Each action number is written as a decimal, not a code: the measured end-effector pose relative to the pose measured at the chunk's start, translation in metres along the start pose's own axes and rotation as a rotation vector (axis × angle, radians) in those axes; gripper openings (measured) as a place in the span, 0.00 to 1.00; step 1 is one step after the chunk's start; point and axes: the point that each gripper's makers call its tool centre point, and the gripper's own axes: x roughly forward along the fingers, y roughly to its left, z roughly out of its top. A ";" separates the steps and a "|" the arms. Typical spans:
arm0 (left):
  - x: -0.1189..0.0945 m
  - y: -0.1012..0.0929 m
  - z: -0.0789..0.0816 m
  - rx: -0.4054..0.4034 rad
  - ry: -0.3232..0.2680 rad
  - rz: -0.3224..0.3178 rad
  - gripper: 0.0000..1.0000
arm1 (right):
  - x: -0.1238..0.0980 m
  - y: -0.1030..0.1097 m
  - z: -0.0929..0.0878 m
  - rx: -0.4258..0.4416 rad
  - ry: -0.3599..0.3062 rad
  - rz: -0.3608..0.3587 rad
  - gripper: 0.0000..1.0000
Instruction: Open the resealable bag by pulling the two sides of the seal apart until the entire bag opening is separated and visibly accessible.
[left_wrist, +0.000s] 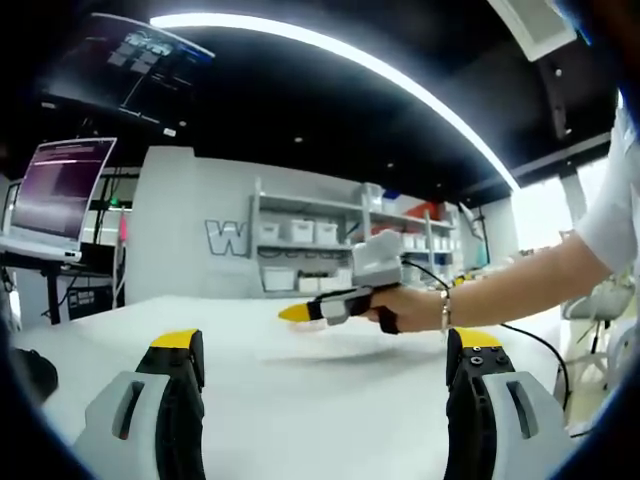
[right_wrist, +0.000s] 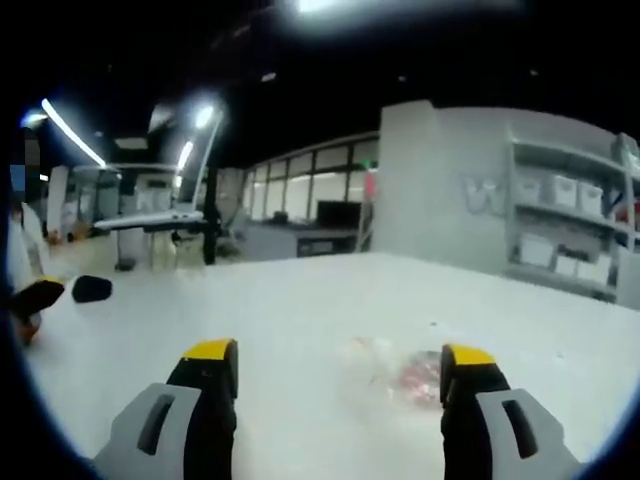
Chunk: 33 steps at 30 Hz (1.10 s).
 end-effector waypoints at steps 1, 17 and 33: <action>0.000 0.000 0.000 0.001 0.000 0.000 0.99 | -0.001 0.001 0.000 0.003 -0.003 0.001 0.84; -0.002 0.000 0.000 -0.002 -0.002 0.003 0.99 | -0.019 -0.004 0.000 0.044 -0.043 -0.010 0.77; -0.003 0.001 0.000 -0.001 -0.001 0.006 0.99 | -0.040 -0.006 -0.006 0.081 -0.053 -0.030 0.77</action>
